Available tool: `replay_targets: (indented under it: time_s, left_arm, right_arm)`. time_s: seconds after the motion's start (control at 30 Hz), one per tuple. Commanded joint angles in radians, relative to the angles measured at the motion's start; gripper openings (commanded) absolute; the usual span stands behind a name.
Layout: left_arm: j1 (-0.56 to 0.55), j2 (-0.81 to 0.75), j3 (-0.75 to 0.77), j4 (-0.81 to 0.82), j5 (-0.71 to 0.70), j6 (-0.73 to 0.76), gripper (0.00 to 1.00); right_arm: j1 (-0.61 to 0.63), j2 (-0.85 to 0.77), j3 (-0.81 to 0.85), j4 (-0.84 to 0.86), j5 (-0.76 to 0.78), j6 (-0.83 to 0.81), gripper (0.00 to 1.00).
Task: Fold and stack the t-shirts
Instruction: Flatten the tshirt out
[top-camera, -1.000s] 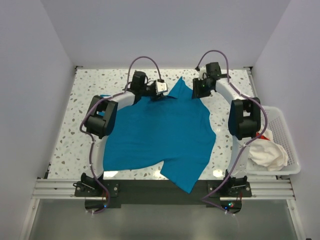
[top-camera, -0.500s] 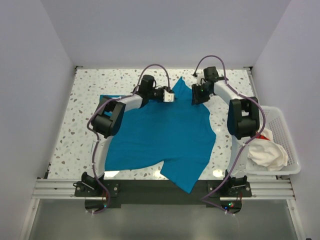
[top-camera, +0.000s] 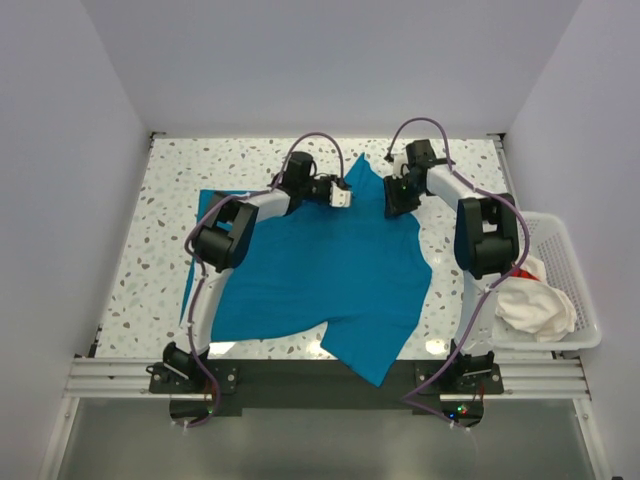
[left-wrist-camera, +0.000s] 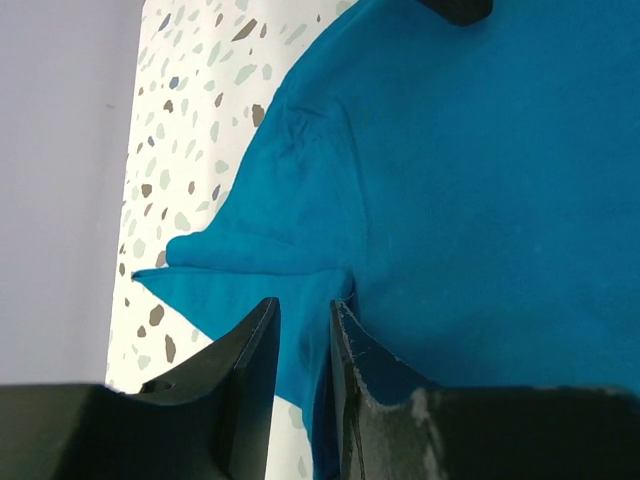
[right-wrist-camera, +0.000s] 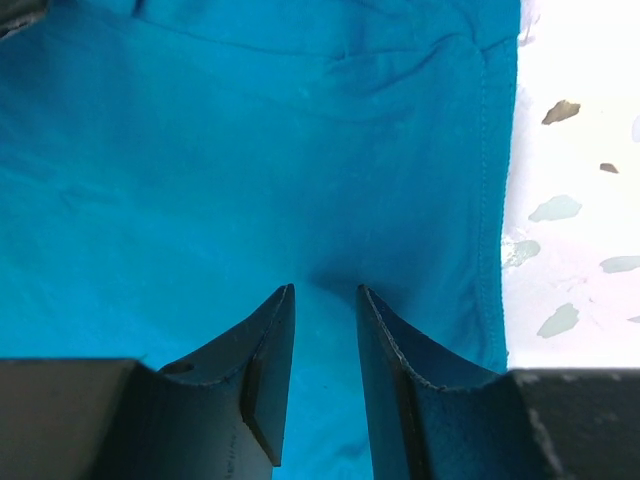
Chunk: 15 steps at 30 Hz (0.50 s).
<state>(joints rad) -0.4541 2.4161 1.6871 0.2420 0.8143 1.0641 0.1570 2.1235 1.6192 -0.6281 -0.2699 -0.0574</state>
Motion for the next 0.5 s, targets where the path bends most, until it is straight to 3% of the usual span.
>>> replay_targets:
  time_s: [0.0,0.47]
  left_arm:
    - [-0.009,0.026,0.051,0.023,0.013,0.03,0.31]
    - [-0.012,0.078,0.146,-0.079,0.025,0.076,0.31]
  right_arm:
    - [-0.001,-0.025,-0.005,-0.004,0.023,-0.022,0.36]
    - [-0.001,-0.008,0.002,-0.016,0.037,-0.032,0.36]
